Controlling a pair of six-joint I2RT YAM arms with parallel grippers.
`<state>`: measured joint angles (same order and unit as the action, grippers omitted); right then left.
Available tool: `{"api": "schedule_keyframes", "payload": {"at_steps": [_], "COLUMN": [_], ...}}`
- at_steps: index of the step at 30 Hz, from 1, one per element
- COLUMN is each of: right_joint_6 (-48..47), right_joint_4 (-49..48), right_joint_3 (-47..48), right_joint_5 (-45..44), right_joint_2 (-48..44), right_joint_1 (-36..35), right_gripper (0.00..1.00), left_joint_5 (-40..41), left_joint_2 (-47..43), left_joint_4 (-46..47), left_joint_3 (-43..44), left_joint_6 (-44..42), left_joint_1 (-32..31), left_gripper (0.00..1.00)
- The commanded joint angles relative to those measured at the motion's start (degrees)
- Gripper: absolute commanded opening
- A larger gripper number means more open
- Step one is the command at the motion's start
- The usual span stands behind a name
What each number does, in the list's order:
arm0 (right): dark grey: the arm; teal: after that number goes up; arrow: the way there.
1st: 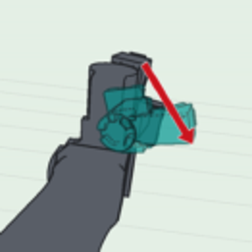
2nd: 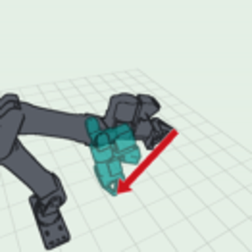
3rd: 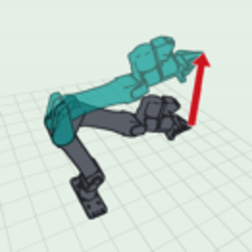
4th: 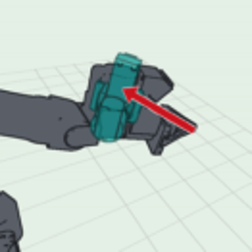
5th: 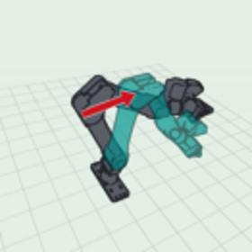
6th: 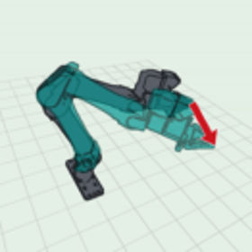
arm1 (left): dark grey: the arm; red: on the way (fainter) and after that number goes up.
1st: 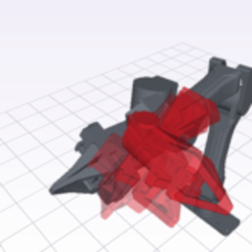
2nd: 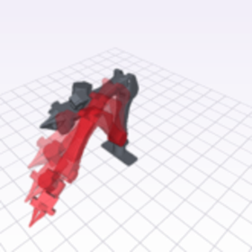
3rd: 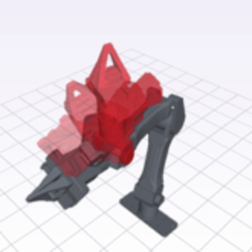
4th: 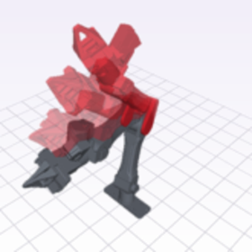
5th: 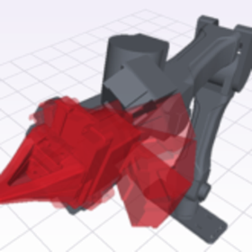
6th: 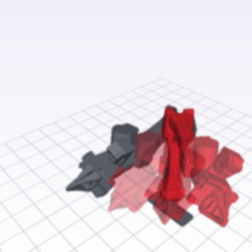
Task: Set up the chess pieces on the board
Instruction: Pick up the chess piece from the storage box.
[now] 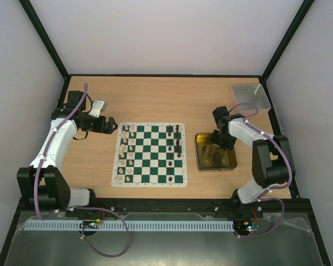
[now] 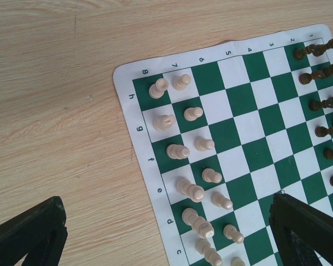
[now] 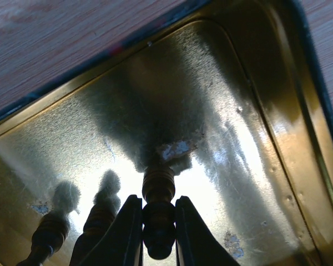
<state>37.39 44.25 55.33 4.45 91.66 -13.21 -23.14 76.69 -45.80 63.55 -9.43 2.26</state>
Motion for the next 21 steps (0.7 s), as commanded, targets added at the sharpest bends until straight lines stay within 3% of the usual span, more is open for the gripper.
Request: {"api": "schedule_keyframes", "payload": {"at_steps": [1, 7, 12, 21], "right_joint_6": [0.5, -0.3, 2.0, 6.5], "right_joint_4": [0.6, 4.9, 10.0, 13.2], "right_joint_3": [0.6, 4.4, 7.0, 2.9], "right_joint_5": [-2.9, -7.2, -7.7, -3.4], "right_joint_2": [-0.5, -4.1, -6.9, -11.6], "right_joint_1": [0.3, -2.3, -11.3, -28.5], "right_gripper": [0.09, 0.09, 0.09, 0.09], "left_joint_5": [-0.7, -1.0, -1.0, -0.6], "left_joint_2": [0.0, 0.3, 1.0, 1.3], "left_joint_4": [-0.7, -0.5, -0.4, -0.4], "left_joint_3": [-0.5, -0.5, -0.2, -0.1], "left_joint_6": [0.2, 0.2, 0.3, 0.4], "left_joint_1": [-0.2, -0.2, -0.3, -0.7], "left_gripper": [0.99, 0.99, 0.99, 0.99]}}
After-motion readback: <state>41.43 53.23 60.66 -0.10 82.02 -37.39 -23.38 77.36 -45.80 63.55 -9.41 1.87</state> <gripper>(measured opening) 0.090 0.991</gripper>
